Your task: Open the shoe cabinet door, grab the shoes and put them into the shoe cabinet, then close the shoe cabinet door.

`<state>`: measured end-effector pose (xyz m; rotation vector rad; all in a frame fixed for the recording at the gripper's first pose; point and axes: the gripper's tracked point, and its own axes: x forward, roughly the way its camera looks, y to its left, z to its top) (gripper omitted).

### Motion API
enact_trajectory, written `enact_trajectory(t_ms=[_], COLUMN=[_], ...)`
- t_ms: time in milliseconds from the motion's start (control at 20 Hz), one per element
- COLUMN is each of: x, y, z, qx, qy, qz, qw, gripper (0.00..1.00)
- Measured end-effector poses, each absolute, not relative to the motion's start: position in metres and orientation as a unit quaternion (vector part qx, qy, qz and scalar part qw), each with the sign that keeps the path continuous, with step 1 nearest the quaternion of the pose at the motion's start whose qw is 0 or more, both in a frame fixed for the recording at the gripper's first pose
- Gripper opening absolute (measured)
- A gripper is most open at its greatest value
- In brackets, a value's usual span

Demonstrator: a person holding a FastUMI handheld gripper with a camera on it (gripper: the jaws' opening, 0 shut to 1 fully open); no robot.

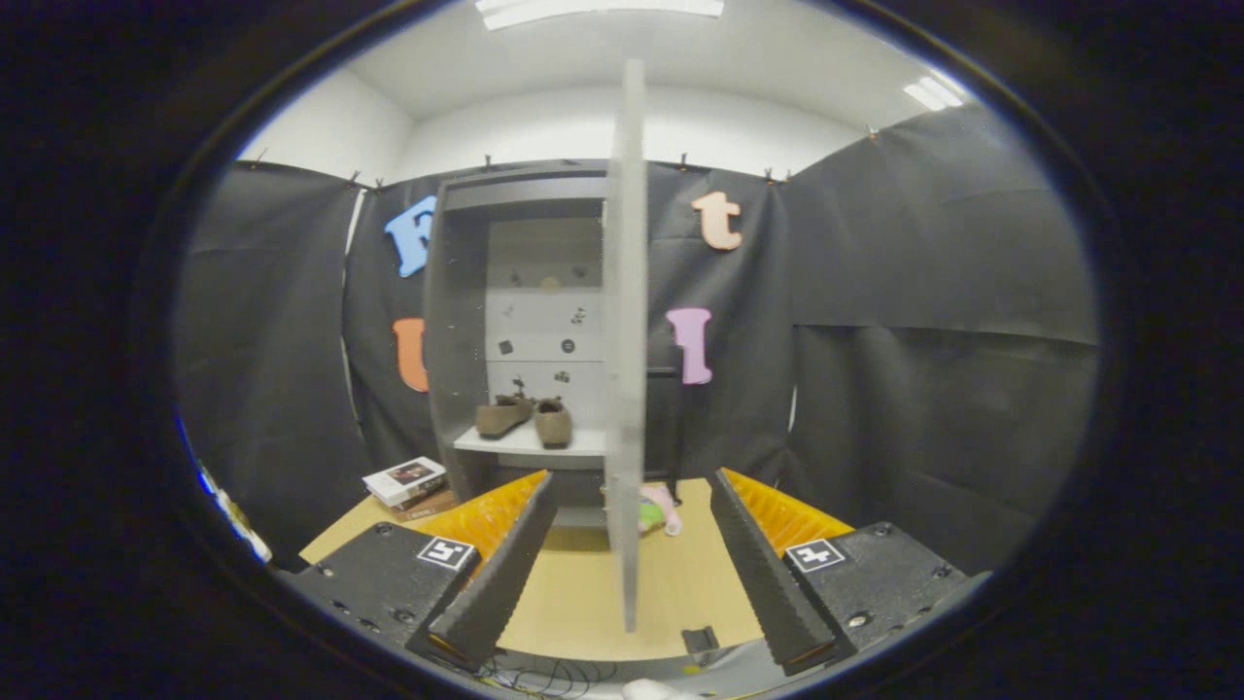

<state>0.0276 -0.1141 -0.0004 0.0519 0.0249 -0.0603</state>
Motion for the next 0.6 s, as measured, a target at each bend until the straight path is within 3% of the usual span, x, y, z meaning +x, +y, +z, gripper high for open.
enact_trajectory(t_ms=[300, 600], x=[0.060, 0.121], y=[-0.200, -0.199], z=[0.000, 0.018], qx=[0.047, 0.052], qy=[0.022, 0.022], qz=[-0.031, 0.062], qw=[0.998, 0.996], gripper=[1.00, 0.99])
